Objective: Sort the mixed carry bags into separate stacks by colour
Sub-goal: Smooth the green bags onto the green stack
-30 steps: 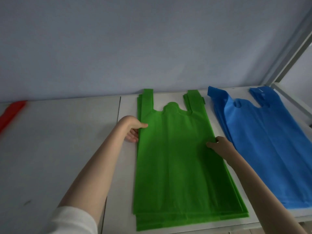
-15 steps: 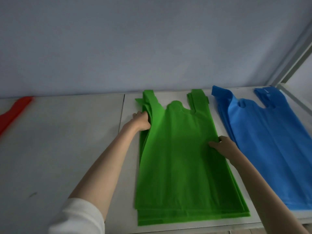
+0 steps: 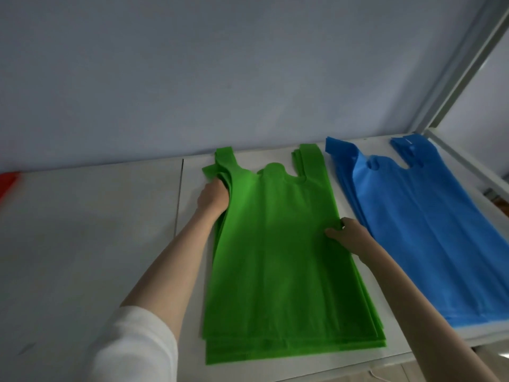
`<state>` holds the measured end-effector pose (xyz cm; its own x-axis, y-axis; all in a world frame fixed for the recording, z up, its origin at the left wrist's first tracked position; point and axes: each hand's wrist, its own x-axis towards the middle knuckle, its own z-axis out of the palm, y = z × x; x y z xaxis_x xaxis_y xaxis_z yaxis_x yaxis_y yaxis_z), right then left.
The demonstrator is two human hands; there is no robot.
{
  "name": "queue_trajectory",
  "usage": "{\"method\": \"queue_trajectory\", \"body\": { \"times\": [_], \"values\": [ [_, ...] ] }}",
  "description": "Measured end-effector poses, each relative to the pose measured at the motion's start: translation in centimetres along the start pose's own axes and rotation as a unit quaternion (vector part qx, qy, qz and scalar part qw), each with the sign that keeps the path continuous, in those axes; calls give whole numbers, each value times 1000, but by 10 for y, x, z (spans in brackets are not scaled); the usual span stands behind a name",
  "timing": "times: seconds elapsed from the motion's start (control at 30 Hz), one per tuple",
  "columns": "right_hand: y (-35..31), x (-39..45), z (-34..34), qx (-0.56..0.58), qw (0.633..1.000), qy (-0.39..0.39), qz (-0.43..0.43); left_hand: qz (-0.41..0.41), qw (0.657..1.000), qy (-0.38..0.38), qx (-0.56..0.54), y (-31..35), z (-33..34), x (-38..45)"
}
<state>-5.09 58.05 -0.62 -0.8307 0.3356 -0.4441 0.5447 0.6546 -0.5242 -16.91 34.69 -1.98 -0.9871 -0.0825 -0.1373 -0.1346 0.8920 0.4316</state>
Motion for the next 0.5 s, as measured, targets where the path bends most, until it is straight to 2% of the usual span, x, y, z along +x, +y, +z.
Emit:
{"method": "queue_trajectory", "body": {
  "times": [0.17, 0.33, 0.43, 0.5],
  "values": [
    [1, 1, -1, 5, 1000, -3, 5, 105, 994, 30, 28, 3, 14, 7],
    [1, 1, 0, 3, 1000, -4, 5, 136, 989, 47, -32, 7, 16, 15],
    [1, 2, -1, 0, 1000, -7, 6, 97, 990, 38, -98, 10, 15, 15],
    [2, 2, -2, -3, 1000, -8, 6, 27, 986, 39, -162, 9, 13, 17]
  ]
}}
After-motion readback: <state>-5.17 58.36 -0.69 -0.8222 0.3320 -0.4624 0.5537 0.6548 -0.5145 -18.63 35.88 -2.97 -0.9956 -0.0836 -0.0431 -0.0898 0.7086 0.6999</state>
